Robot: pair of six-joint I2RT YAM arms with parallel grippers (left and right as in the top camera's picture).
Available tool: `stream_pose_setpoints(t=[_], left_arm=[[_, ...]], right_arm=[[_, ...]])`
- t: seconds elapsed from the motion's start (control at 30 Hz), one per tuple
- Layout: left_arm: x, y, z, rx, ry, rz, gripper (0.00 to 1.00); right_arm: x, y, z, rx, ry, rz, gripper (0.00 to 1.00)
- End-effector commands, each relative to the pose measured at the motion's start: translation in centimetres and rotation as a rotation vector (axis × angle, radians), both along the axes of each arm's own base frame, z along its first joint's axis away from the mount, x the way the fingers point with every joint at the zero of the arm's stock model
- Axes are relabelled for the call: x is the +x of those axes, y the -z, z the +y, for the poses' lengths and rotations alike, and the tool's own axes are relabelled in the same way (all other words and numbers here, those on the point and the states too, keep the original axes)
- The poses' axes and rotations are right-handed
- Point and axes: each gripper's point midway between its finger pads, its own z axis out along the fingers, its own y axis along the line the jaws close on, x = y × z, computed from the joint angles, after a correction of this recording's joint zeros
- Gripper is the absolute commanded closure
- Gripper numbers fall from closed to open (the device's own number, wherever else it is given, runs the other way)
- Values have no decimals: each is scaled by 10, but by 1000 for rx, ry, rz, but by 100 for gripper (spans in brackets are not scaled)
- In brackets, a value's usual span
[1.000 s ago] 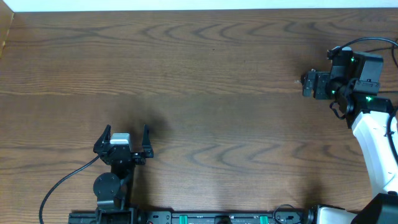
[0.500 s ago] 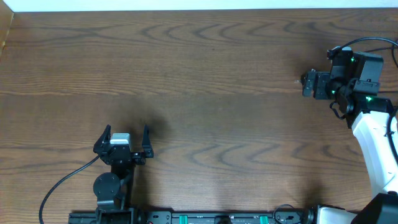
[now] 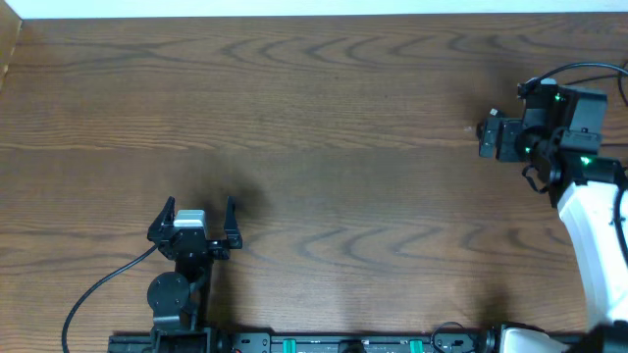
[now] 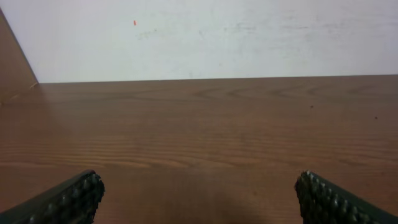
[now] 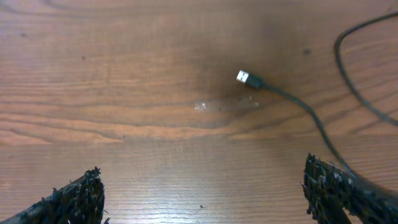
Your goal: Untangle cables
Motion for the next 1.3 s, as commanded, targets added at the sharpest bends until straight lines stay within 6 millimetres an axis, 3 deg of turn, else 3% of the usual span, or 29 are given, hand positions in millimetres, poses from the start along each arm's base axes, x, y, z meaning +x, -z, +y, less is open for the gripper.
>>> stream_pose_setpoints(t=[0.0,0.23,0.57,0.83,1.27], left_arm=[[-1,15,-1,-10,1,47,2],[-1,15,-1,-10,1,47,2],[-1,15,-1,-10,1,47,2],[-1,15,-1,-10,1,47,2],[-1,15,-1,-10,1,47,2]], right_arm=[[-7,-28,4,-15,-12,-79,1],[-17,-59,10,2,6,-261,1],[-54,-65,38,36,-42,-662,1],[-96,-50,42,25,-57,-873,1],[-123,-4,40,22,-37,-779,1]])
